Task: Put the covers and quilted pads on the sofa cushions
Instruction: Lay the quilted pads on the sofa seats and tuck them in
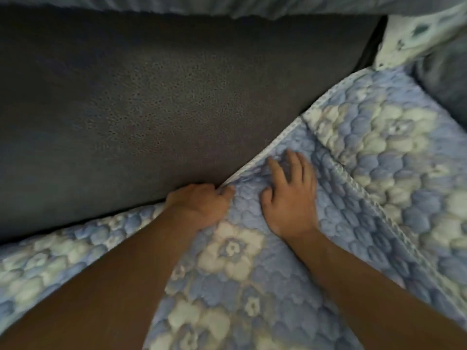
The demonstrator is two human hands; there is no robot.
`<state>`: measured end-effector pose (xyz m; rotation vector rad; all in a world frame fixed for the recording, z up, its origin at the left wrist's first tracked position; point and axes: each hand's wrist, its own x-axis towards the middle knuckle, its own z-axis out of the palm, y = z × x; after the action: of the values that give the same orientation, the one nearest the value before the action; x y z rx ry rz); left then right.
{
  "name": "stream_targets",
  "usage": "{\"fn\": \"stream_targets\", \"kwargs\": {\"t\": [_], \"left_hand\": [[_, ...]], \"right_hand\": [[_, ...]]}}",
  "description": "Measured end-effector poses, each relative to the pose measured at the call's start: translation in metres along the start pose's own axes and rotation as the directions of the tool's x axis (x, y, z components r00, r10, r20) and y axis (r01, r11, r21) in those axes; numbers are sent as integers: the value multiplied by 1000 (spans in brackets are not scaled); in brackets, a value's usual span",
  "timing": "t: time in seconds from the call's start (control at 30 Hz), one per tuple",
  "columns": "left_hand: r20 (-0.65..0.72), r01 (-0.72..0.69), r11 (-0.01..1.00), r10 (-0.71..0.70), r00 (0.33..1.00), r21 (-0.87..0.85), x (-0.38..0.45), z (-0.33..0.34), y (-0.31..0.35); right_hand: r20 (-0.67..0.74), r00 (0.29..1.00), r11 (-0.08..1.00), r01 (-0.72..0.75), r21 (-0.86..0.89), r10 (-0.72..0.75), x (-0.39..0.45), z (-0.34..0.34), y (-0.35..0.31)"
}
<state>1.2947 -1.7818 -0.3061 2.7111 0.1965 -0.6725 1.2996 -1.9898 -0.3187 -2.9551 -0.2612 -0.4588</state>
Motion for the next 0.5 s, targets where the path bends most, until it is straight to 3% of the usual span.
{"fn": "stream_targets", "kwargs": {"t": [0.13, 0.23, 0.33, 0.5], "left_hand": [[27, 25, 1000, -25, 999, 11, 2, 1, 5], [-159, -10, 998, 20, 987, 64, -6, 11, 6], [-341, -18, 996, 47, 939, 86, -14, 20, 1], [-445, -105, 994, 104, 889, 22, -23, 22, -5]], "right_hand": [[140, 986, 995, -83, -47, 89, 10, -1, -2], [336, 927, 986, -143, -87, 164, 15, -6, -2], [435, 876, 961, -102, -258, 210, 36, -15, 1], [654, 647, 894, -102, -435, 392, 93, -2, 8]]}}
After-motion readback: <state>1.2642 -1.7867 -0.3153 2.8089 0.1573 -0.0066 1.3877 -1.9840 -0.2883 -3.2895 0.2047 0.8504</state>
